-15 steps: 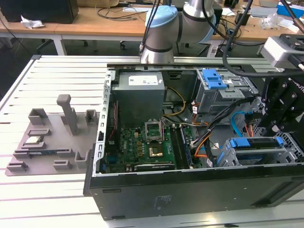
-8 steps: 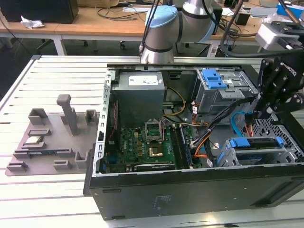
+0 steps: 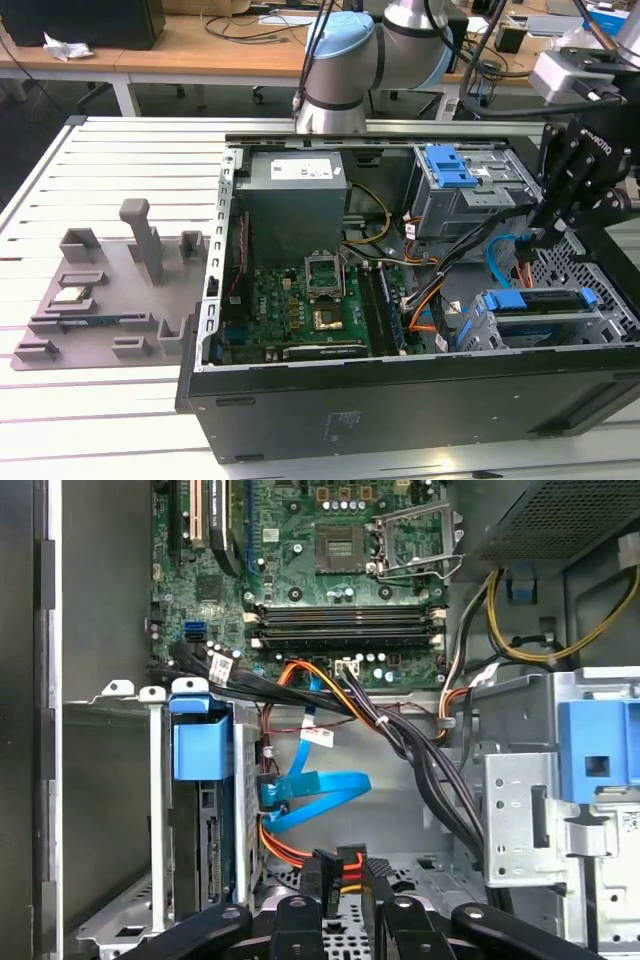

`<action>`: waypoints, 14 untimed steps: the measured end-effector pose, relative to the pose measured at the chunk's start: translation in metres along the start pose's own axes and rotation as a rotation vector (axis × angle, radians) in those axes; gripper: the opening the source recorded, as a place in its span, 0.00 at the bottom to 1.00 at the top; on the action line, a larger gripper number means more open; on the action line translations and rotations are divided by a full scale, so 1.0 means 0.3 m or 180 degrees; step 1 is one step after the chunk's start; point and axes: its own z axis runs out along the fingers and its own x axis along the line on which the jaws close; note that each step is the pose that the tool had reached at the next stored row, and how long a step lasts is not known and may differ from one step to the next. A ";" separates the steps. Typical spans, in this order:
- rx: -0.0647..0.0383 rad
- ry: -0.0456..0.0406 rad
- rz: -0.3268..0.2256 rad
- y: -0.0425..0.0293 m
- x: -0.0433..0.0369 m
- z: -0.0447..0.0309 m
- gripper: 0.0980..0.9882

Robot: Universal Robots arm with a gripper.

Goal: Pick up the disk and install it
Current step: 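Insert the first disk wire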

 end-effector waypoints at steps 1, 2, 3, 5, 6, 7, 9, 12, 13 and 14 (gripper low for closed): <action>0.0000 0.0007 0.0002 0.000 0.000 0.003 0.23; 0.0000 0.0030 0.0004 0.000 0.000 0.006 0.23; 0.0001 0.0069 0.0007 0.000 0.001 0.008 0.23; 0.0001 0.0096 0.0008 0.000 0.001 0.008 0.23; 0.0001 0.0097 0.0008 0.000 0.001 0.008 0.23; 0.0001 0.0099 0.0008 0.000 0.001 0.008 0.21; 0.0001 0.0102 0.0008 0.000 0.001 0.008 0.08; 0.0001 0.0105 0.0009 0.000 0.001 0.008 0.08; 0.0001 0.0106 0.0009 0.000 0.001 0.008 0.08; 0.0001 0.0106 0.0009 -0.001 0.002 0.008 0.08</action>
